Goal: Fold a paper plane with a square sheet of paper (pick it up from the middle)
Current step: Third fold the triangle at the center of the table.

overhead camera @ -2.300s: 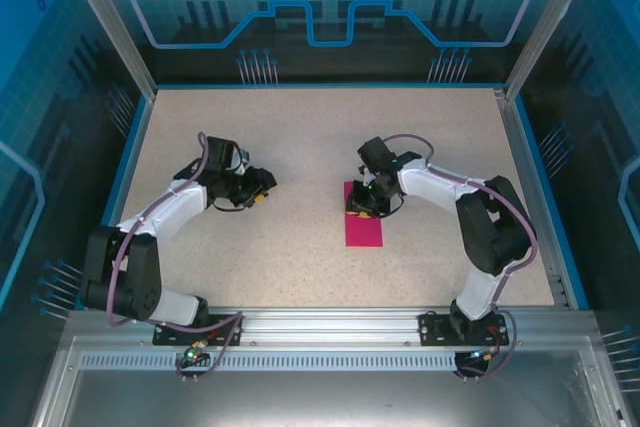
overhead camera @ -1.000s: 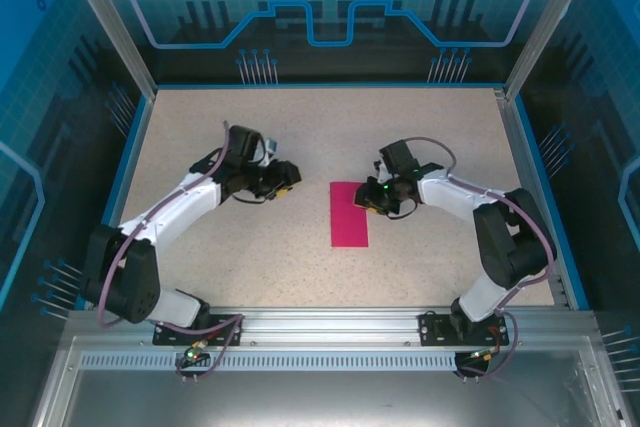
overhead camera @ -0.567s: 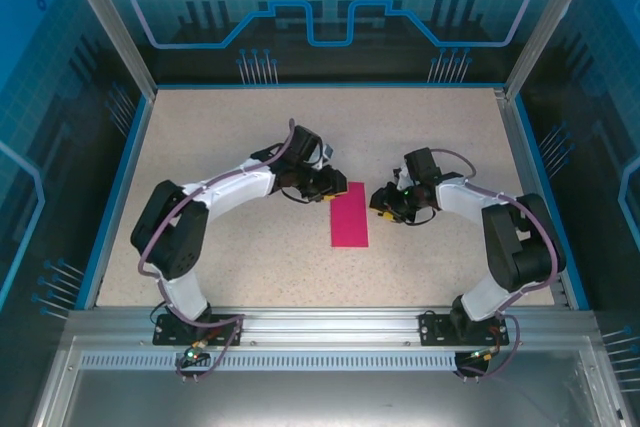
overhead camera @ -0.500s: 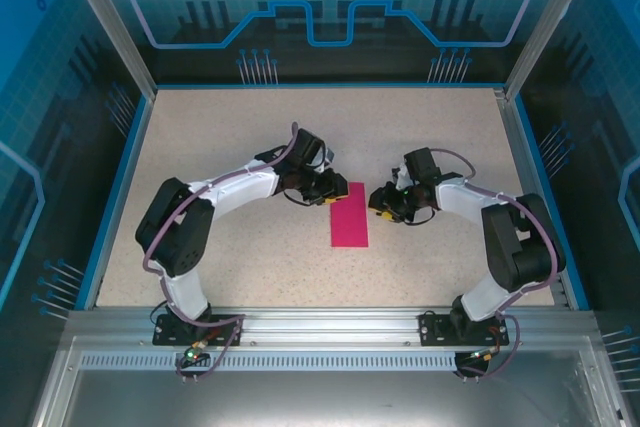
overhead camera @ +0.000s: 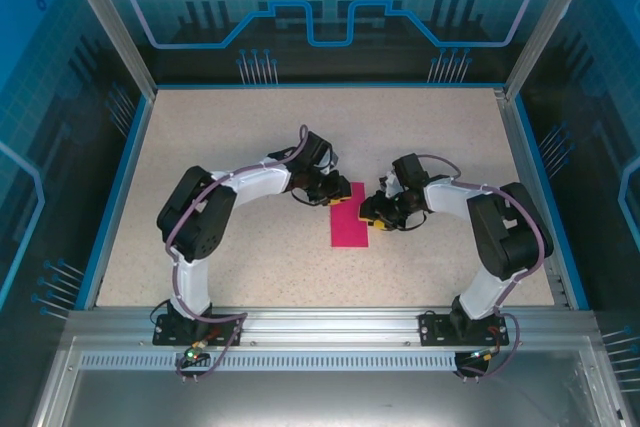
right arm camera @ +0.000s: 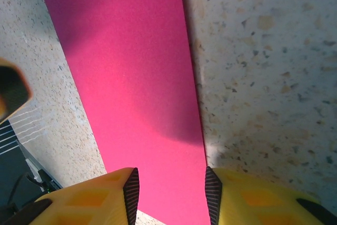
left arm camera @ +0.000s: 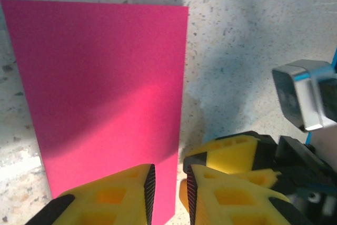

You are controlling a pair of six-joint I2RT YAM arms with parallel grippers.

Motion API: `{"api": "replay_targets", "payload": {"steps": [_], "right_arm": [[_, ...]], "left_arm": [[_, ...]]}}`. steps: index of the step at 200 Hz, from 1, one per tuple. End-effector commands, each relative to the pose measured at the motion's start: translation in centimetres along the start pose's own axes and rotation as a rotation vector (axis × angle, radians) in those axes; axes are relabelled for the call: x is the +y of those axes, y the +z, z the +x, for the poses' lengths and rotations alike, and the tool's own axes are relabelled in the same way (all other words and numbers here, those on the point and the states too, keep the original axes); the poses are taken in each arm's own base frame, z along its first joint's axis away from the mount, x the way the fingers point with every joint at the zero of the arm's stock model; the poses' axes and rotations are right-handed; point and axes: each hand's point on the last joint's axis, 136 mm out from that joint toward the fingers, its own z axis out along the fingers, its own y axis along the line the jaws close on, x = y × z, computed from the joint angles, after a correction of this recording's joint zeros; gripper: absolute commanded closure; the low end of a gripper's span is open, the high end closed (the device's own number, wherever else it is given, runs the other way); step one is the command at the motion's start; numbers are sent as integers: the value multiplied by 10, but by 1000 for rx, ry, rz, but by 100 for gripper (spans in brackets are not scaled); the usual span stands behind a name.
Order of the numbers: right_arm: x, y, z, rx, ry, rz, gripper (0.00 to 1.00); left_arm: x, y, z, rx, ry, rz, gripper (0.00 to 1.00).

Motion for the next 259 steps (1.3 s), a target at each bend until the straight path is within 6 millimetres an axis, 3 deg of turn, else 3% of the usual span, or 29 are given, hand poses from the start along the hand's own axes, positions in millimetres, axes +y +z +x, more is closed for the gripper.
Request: {"api": "replay_targets", "payload": {"steps": [1,50,95,138,160,197,226,259], "right_arm": [[7,5,4,30,-39,-16,59],[1,13,12,63,-45,10,59],[-1,15,12,65,-33,17,59],[5,-2,4,-2,-54,46,59],[3,-2,4,1,-62,68,58],[-1,14,12,69,-49,45,58],[14,18,17,96,-69,-32,61],[20,9,8,49,-63,-51,64]], "left_arm": [[9,7,-4,-1,-17,-42,75],[23,17,-4,22,1,-82,74],[45,23,9,58,-10,-135,75],[59,24,16,70,-21,-173,76],[53,24,17,80,-10,-131,74],[46,22,15,85,6,-104,74],[49,21,16,89,4,-108,74],[46,20,15,87,15,-97,73]]}}
